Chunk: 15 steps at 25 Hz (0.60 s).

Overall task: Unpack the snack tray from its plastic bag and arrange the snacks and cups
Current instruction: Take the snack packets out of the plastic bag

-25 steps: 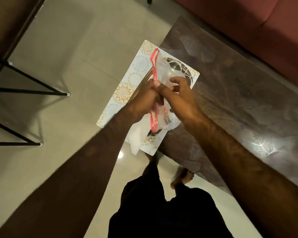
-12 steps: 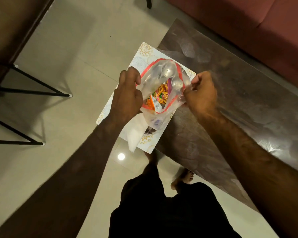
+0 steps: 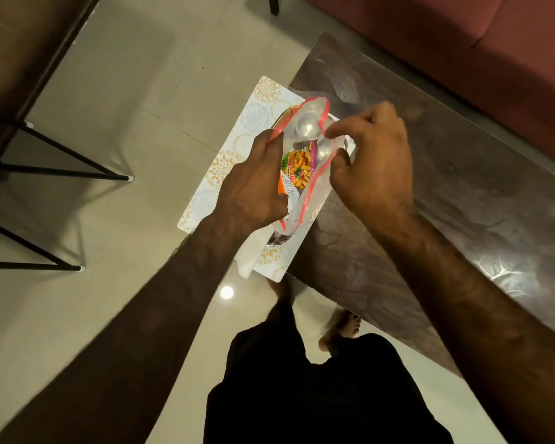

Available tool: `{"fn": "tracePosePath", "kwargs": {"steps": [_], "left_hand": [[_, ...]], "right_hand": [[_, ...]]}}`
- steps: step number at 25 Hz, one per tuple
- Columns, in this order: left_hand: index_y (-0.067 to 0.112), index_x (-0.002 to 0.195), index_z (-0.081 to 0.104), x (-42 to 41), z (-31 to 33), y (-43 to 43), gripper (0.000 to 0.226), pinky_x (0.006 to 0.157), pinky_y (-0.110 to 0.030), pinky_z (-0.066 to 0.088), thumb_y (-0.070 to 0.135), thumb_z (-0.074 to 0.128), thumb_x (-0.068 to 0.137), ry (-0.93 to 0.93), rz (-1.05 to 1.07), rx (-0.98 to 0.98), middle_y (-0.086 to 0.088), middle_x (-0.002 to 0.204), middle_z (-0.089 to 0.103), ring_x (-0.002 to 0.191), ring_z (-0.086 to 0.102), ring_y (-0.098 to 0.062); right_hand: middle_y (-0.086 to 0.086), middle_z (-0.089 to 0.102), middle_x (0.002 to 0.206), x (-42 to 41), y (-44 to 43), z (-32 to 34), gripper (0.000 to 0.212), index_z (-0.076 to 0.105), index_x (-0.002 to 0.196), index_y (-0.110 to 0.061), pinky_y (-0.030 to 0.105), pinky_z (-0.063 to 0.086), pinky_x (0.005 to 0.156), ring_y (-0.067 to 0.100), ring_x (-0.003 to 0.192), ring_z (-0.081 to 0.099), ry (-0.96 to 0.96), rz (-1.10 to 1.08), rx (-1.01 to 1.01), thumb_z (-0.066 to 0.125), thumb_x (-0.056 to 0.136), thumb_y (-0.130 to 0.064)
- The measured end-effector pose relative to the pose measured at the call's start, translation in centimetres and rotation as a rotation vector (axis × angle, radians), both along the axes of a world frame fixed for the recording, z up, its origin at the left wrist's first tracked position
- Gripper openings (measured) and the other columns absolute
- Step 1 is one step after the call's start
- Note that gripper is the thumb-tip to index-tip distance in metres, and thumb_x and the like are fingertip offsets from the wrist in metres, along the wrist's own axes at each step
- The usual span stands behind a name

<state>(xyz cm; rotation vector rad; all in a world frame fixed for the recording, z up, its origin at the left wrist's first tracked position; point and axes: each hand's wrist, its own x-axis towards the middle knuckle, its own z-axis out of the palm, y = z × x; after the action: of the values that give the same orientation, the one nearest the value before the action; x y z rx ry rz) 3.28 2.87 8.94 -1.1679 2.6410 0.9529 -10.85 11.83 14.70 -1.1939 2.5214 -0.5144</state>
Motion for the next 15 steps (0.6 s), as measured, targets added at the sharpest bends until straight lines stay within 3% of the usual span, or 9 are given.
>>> {"fn": "tracePosePath", "kwargs": {"steps": [3,6,7,8,10,12,13,15], "left_hand": [[0.02,0.158,0.015,-0.2,0.8,0.5,0.11,0.091,-0.04,0.054,0.015,0.081,0.071,0.016,-0.041,0.081,-0.003,0.166,0.018,0.133,0.051,-0.033],[0.019,0.16,0.01,-0.1,1.8,0.7,0.11,0.103,-0.035,0.048,0.005,0.077,0.074,0.054,-0.031,0.119,-0.002,0.168,0.013,0.147,0.034,-0.03],[0.019,0.16,0.009,0.0,2.1,0.8,0.109,0.107,-0.037,0.047,0.005,0.076,0.075,0.057,-0.023,0.127,-0.002,0.169,0.012,0.149,0.031,-0.029],[0.019,0.16,0.009,0.3,2.3,0.8,0.107,0.107,-0.04,0.048,0.008,0.075,0.076,0.042,-0.014,0.13,-0.002,0.169,0.011,0.148,0.032,-0.029],[0.019,0.16,0.01,1.0,2.3,0.5,0.106,0.091,-0.039,0.053,0.019,0.077,0.077,-0.039,0.016,0.093,-0.002,0.169,0.011,0.133,0.051,-0.031],[0.02,0.16,0.009,1.6,2.3,0.0,0.108,0.079,-0.035,0.052,0.028,0.078,0.077,-0.108,0.035,0.057,-0.002,0.169,0.011,0.116,0.061,-0.031],[0.02,0.16,0.007,1.6,2.4,-0.1,0.11,0.08,-0.036,0.054,0.028,0.078,0.077,-0.107,0.026,0.075,-0.001,0.169,0.011,0.118,0.06,-0.03],[0.022,0.16,0.003,1.3,2.7,0.0,0.114,0.088,-0.041,0.056,0.024,0.077,0.074,-0.067,-0.007,0.136,0.002,0.169,0.011,0.131,0.052,-0.029]], "right_hand": [[0.003,0.077,0.116,1.5,-2.1,0.1,0.034,0.078,0.121,-0.017,0.028,0.05,0.083,0.026,0.108,0.071,-0.133,0.266,0.208,0.062,0.093,-0.007],[0.01,0.067,0.095,2.4,-4.4,-2.8,0.006,0.065,0.096,-0.004,0.027,0.041,0.07,0.033,0.109,0.069,-0.257,0.363,0.528,0.061,0.098,-0.008],[0.011,0.067,0.099,2.4,-4.7,-4.1,0.008,0.064,0.1,-0.004,0.026,0.042,0.071,0.033,0.113,0.067,-0.285,0.362,0.621,0.062,0.099,-0.012],[0.014,0.068,0.114,2.3,-5.0,-5.5,0.022,0.064,0.117,-0.004,0.027,0.044,0.075,0.033,0.121,0.065,-0.334,0.337,0.696,0.066,0.099,-0.017],[0.02,0.053,0.152,1.4,-5.2,-7.9,0.076,0.038,0.157,-0.007,0.037,0.047,0.098,0.037,0.14,0.053,-0.452,0.242,0.795,0.076,0.094,-0.027],[0.015,0.031,0.169,0.6,-5.1,-9.2,0.113,0.005,0.168,-0.015,0.044,0.038,0.119,0.038,0.153,0.036,-0.445,0.217,0.835,0.082,0.088,-0.034],[0.013,0.029,0.17,0.2,-5.2,-9.5,0.12,0.0,0.168,-0.017,0.045,0.036,0.121,0.037,0.154,0.035,-0.422,0.213,0.849,0.085,0.085,-0.036],[0.013,0.044,0.16,0.0,-5.5,-10.1,0.11,0.021,0.163,-0.019,0.044,0.045,0.111,0.036,0.143,0.049,-0.369,0.202,0.826,0.089,0.079,-0.038]]}}
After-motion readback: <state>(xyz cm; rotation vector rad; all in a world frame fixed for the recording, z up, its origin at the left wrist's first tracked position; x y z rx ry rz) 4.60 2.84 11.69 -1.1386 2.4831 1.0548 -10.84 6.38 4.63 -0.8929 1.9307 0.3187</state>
